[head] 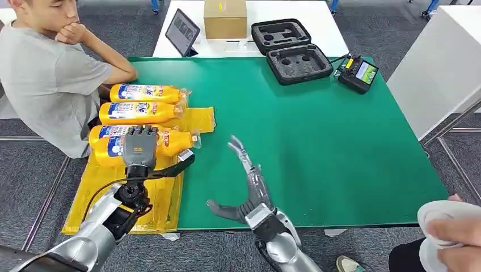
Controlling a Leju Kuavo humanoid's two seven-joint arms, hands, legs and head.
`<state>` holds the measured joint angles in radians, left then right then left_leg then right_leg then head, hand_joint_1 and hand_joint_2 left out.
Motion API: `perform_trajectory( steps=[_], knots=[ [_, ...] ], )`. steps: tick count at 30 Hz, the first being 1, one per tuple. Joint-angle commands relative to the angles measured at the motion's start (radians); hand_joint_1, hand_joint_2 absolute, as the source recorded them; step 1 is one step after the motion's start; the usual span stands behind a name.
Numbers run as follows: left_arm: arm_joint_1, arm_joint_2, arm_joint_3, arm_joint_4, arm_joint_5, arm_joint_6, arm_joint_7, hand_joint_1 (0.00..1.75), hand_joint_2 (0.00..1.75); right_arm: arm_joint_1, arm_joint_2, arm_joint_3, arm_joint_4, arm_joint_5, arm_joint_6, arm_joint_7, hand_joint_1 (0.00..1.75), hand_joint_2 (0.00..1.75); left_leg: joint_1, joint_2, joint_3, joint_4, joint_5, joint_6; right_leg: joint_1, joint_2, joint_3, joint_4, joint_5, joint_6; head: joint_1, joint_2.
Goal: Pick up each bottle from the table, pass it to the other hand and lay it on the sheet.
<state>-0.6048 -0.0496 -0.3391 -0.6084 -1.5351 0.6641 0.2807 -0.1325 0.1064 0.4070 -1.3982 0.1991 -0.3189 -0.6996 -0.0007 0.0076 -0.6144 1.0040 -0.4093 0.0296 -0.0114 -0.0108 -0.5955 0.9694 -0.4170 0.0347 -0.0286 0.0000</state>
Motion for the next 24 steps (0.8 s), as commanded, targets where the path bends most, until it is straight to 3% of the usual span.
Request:
perform_trajectory(
  steps=[1,24],
  knots=[
    [-0.073,-0.023,0.054,0.116,-0.030,-0.016,-0.034,1.75,1.75,0.005,-0.027,-0.028,-0.099,-0.004,-0.014,0.001,0.00,1.75,0.001,-0.002,0.002,0.000,-0.001,-0.001,0.001,-0.001,0.002,0.000,-0.002,-0.001,0.000,0.000],
    [-0.073,-0.040,0.169,0.209,-0.009,-0.105,-0.101,1.75,1.75,-0.025,0.015,-0.097,-0.004,-0.025,0.027,0.001,0.00,1.75,0.001,0.000,0.002,0.000,-0.001,-0.001,0.000,0.001,0.002,0.000,-0.001,-0.001,0.000,0.000]
  ],
)
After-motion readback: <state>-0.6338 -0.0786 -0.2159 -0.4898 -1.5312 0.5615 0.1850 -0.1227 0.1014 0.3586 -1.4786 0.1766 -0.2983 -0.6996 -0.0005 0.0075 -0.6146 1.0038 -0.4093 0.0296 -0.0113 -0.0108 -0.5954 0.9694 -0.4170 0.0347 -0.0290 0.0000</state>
